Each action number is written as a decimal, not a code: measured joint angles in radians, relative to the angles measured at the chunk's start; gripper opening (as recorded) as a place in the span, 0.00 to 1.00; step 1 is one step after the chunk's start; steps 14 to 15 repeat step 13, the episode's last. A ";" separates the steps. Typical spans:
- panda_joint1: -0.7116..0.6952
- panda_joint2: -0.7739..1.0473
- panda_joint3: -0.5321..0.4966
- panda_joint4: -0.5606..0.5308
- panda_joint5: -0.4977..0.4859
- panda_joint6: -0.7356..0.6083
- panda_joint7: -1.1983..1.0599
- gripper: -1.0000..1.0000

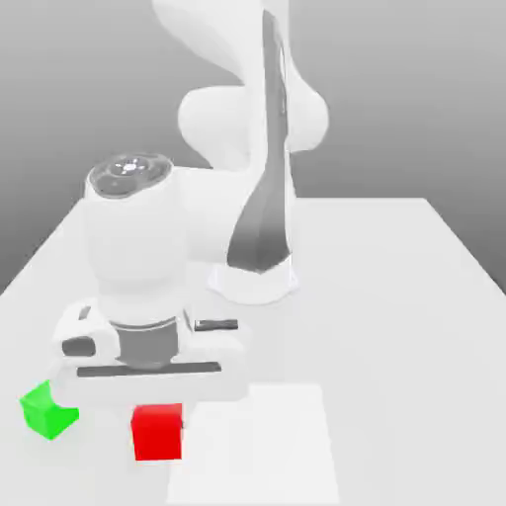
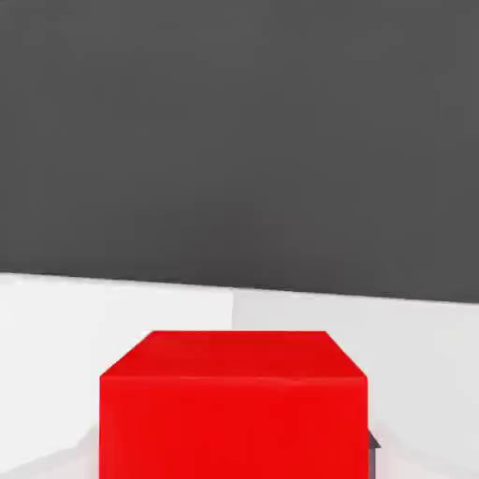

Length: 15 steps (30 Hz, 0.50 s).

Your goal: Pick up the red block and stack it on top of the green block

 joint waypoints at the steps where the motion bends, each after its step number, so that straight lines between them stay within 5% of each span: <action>1: -0.029 -0.017 -0.026 -0.011 -0.001 -0.006 -0.028 0.00; 5: -0.156 -0.062 -0.111 -0.051 0.003 -0.013 -0.136 0.00; 9: -0.196 0.055 -0.068 -0.050 0.102 0.094 -0.222 0.00; 10: -0.207 0.085 -0.053 -0.048 0.126 0.121 -0.241 1.00; 15: -0.207 0.085 -0.053 -0.048 0.126 0.121 -0.241 1.00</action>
